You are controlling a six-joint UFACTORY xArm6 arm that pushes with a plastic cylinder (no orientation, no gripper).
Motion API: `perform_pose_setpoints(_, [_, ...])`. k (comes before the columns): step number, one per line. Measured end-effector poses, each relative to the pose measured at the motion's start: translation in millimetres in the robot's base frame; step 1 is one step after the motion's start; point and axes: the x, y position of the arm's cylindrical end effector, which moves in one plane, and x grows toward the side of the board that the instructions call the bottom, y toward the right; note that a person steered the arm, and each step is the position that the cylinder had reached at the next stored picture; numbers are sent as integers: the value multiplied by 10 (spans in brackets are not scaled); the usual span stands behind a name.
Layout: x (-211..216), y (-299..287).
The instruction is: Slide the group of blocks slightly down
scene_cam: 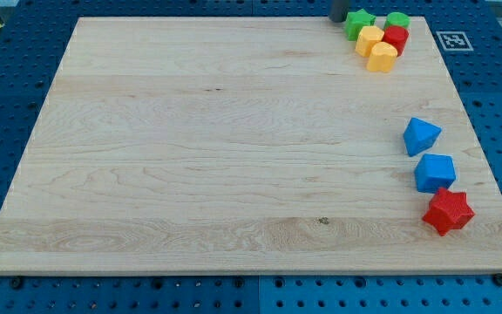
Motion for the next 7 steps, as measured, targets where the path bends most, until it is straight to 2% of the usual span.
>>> perform_pose_setpoints(2, [3, 373])
perform_pose_setpoints(3, [183, 391])
perform_pose_setpoints(5, [668, 243])
perform_pose_setpoints(7, [841, 24])
